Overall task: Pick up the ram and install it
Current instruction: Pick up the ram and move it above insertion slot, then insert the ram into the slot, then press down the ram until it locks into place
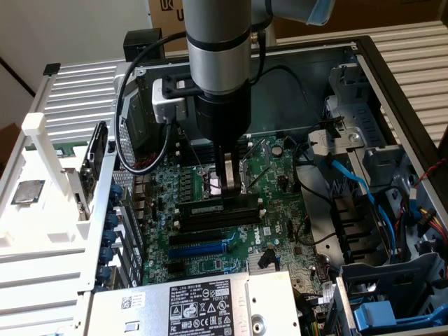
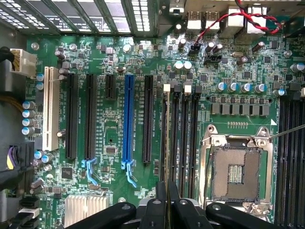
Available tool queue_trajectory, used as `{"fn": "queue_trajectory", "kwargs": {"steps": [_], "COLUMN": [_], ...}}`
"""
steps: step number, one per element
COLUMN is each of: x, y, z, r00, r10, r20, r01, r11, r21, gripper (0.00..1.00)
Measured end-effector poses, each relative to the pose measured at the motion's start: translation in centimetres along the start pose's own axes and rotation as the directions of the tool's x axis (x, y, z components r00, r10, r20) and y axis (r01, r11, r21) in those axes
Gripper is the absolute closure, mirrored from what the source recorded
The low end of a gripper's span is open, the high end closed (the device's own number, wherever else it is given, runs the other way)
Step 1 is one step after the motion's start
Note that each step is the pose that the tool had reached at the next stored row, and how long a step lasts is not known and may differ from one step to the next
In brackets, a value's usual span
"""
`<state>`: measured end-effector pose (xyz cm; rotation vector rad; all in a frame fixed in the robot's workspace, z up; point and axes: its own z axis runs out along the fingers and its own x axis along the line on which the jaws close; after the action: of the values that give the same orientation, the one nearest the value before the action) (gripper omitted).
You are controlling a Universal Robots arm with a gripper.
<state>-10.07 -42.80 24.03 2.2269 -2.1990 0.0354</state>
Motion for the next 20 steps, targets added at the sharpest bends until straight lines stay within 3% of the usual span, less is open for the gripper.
{"fn": "queue_trajectory", "kwargs": {"steps": [20], "x": [0.21], "y": [-0.06], "z": [0.0], "r00": [1.0], "r10": [0.001], "r20": [-0.0001], "r01": [-0.001], "r11": [1.0], "r21": [-0.0001], "gripper": [0.87]}}
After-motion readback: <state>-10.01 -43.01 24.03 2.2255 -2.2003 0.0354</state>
